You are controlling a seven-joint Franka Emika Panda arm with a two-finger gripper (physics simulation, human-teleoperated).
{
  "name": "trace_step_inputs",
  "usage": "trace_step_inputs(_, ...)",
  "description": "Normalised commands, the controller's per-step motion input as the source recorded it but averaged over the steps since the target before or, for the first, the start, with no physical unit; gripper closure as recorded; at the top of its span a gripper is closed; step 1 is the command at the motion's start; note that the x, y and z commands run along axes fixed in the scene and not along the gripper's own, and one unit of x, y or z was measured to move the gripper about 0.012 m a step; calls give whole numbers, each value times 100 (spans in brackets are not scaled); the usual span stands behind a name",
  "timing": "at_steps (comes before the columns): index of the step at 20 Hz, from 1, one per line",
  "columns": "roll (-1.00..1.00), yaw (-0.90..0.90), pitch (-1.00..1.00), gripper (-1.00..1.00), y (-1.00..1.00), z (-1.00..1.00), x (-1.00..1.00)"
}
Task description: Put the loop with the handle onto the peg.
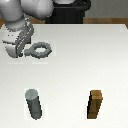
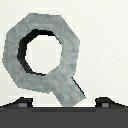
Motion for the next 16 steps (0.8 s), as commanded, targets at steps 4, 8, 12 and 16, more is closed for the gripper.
trace_step_inputs(4, 0, 0, 0, -100, 0, -25, 0)
trace_step_inputs(8, 0, 0, 0, -100, 0, 0, 0)
trace_step_inputs(12, 0, 8, 0, -100, 0, 0, 0)
trace_step_inputs(16, 0, 4, 0, -100, 0, 0, 0)
